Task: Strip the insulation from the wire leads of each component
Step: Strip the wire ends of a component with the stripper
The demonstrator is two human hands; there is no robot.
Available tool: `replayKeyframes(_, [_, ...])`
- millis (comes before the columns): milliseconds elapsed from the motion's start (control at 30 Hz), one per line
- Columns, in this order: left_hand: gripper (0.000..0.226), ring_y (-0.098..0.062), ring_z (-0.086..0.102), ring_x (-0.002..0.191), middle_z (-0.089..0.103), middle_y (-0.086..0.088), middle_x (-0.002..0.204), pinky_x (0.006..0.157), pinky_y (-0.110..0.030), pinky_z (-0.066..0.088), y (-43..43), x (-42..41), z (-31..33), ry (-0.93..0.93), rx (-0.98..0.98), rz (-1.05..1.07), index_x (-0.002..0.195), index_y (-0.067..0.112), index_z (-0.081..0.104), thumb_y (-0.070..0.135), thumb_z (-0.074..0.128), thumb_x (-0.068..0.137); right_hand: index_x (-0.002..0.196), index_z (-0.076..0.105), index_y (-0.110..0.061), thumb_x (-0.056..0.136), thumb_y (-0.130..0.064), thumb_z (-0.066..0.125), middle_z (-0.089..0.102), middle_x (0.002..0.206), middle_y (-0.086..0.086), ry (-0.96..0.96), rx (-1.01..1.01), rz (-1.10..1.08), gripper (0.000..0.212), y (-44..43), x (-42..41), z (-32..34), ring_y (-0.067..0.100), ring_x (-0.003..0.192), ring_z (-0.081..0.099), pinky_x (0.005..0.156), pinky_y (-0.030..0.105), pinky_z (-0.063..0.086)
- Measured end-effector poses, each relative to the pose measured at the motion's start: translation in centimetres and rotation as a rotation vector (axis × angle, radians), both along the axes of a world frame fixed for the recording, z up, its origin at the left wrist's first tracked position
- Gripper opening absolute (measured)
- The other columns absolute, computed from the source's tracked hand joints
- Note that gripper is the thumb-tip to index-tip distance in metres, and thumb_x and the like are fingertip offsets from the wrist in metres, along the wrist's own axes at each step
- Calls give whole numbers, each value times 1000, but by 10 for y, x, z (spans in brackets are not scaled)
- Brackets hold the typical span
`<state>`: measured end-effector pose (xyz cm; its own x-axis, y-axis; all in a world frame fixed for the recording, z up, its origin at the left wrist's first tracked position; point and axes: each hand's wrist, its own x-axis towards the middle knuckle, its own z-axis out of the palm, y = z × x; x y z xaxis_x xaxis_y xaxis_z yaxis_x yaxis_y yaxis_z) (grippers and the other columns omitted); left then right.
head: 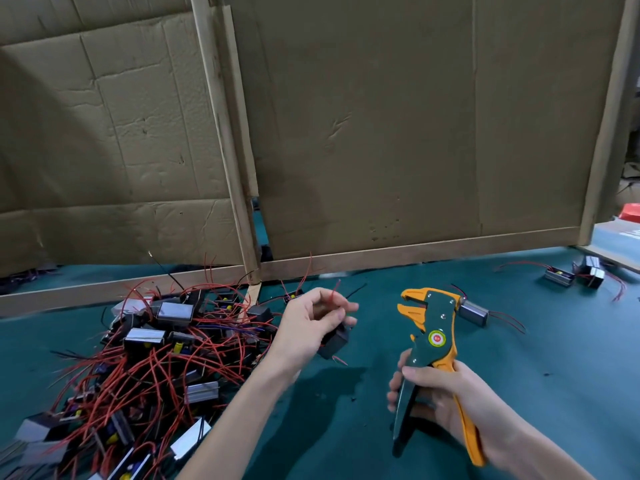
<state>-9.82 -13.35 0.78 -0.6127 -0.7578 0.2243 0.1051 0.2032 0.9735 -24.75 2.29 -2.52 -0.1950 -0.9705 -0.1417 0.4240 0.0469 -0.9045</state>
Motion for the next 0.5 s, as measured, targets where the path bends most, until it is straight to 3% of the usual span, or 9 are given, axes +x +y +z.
replayKeyframes(133, [3, -9, 55, 55, 75, -9, 87, 56, -21, 48, 5, 8, 14, 34, 36, -22, 93, 12, 57, 9, 57, 93, 87, 68, 0, 64, -5, 76, 63, 85, 30, 40, -18, 82, 25, 4, 7, 5, 43, 77, 65, 71, 46, 56])
replayKeyframes(233, [9, -7, 47, 50, 73, -5, 73, 51, -15, 42, 13, 10, 22, -21, 10, -1, 78, 20, 72, 17, 67, 86, 86, 68, 1, 65, -4, 75, 62, 83, 31, 61, -47, 134, 22, 6, 11, 9, 42, 77, 64, 72, 47, 56])
replayKeyframes(300, [13, -9, 44, 50, 69, -1, 64, 50, -14, 38, 20, 11, 24, -49, 9, -1, 71, 20, 73, 18, 70, 83, 87, 67, 2, 65, -3, 75, 62, 83, 32, 62, -58, 162, 23, 7, 12, 10, 43, 76, 63, 72, 46, 55])
replayKeyframes(500, [10, -14, 42, 50, 58, 6, 55, 49, -23, 32, 27, 15, 25, -95, 36, -30, 72, 17, 69, 18, 71, 83, 86, 68, -1, 62, -10, 83, 63, 84, 31, 100, -88, 228, 30, 8, 15, 10, 42, 77, 64, 73, 44, 54])
